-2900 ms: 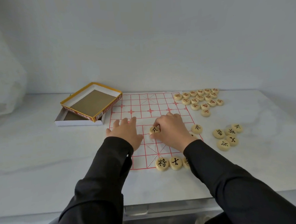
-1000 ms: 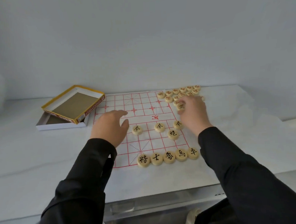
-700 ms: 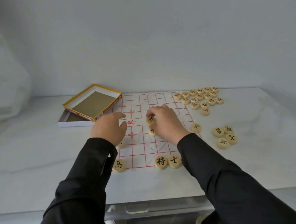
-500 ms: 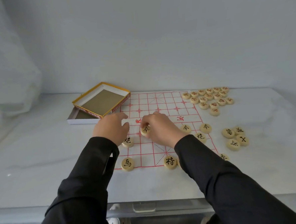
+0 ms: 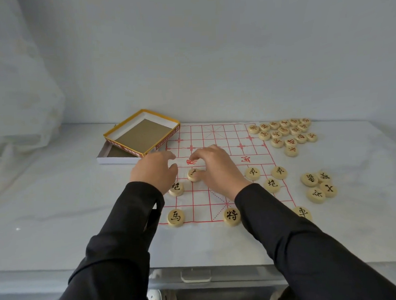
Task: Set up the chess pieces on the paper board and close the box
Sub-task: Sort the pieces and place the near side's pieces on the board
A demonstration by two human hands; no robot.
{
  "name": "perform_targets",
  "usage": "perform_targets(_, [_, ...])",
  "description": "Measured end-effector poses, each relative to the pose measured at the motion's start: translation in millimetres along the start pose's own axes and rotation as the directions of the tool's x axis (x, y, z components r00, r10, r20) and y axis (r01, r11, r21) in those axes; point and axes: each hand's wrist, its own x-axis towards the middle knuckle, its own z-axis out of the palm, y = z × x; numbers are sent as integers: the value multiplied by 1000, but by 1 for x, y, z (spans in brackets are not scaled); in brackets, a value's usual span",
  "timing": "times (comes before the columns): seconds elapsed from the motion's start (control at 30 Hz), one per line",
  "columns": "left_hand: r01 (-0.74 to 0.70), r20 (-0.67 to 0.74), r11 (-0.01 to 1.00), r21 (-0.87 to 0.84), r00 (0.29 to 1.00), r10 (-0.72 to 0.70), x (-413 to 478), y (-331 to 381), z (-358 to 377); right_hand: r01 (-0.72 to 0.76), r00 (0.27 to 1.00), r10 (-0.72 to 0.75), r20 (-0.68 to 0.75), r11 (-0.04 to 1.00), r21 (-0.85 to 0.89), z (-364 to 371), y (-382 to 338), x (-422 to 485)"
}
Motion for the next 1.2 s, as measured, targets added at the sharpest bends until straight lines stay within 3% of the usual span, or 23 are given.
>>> perform_targets(0.13, [-23, 53, 1000, 13, 998, 23, 1, 4, 4, -18, 999, 17, -48, 1000, -16, -8, 10, -3])
perform_targets(0.33, [-224, 209, 972, 69, 956, 206, -3, 17, 21, -71, 994, 69, -79, 997, -17, -17, 28, -9])
perform_targets(0.5, [-287, 280, 950, 121, 928, 245, -3, 19, 25, -95, 993, 94, -73, 995, -14, -21, 31, -11])
perform_targets(0.73, [-242, 282, 966, 88, 936, 208, -3, 13, 21, -101, 993, 98, -59, 994, -35, -19, 27, -9])
perform_targets(1.2, [-194, 111, 970, 148, 978, 178, 3, 26, 32, -143, 986, 141, -86, 989, -19, -21, 32, -10])
